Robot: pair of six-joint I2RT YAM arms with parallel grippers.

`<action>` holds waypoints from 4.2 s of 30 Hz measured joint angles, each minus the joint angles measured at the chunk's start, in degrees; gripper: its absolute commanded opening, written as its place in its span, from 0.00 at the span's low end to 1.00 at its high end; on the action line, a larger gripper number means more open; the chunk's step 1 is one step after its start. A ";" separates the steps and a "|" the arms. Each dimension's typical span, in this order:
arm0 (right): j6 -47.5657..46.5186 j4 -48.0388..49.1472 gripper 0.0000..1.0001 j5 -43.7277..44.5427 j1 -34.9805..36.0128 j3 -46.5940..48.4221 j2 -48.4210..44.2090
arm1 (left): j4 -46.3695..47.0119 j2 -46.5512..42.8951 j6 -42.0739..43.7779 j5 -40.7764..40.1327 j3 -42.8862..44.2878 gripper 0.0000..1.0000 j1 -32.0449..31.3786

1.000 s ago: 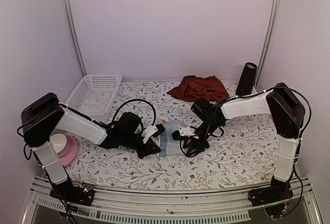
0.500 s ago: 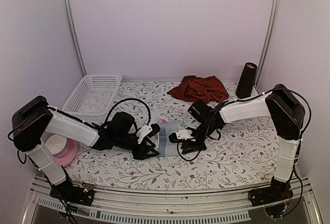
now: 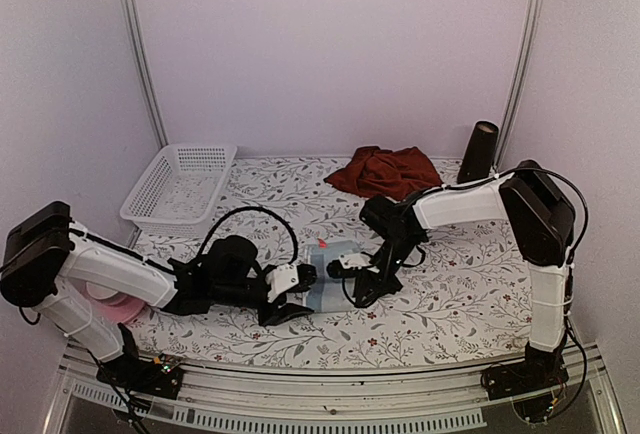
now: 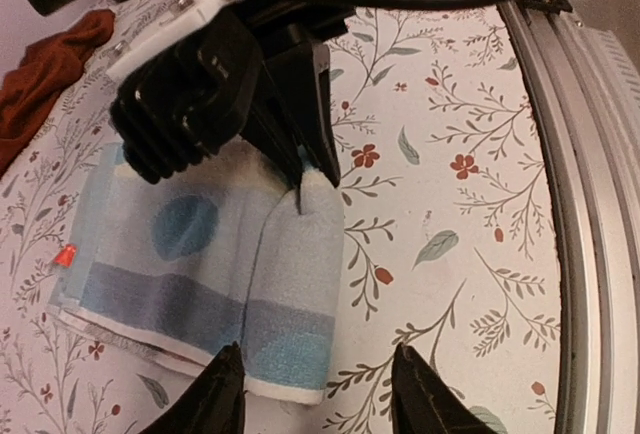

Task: Roll the towels
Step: Roll the towel at the center of the board.

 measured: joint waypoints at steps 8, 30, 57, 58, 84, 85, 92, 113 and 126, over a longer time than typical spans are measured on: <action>-3.23 -9.05 0.08 -4.35 -0.76 2.27 2.16 | 1.38 2.43 4.02 -3.43 0.07 0.45 -2.78; -3.41 -11.87 0.10 -5.81 -2.62 2.97 2.84 | 2.51 10.67 7.43 -9.90 2.86 0.43 -7.67; -2.45 -8.72 0.46 -4.13 -4.31 0.57 -0.79 | -2.56 14.60 6.10 -15.23 8.55 0.00 -8.07; -2.32 -7.48 0.47 -3.43 -4.66 -0.57 -2.40 | -3.48 14.60 5.64 -14.64 9.07 0.00 -7.80; -8.61 2.62 0.54 -2.38 -0.81 -11.04 -13.49 | -12.09 17.88 -7.65 6.05 15.72 0.00 2.10; -8.81 2.27 0.54 -3.06 -0.70 -10.99 -13.49 | -12.15 18.05 -7.78 6.38 15.93 0.00 2.19; -10.54 -0.85 0.52 -5.35 -0.39 -9.81 -13.49 | -12.28 18.49 -8.76 7.96 16.31 0.00 2.89; -7.32 4.22 0.51 -0.85 -0.24 -10.23 -11.80 | -12.35 19.17 -10.03 11.10 16.63 0.00 4.55; -5.53 8.52 0.37 3.85 -0.22 -11.89 -10.56 | -12.41 19.23 -10.69 11.98 16.65 0.05 4.96</action>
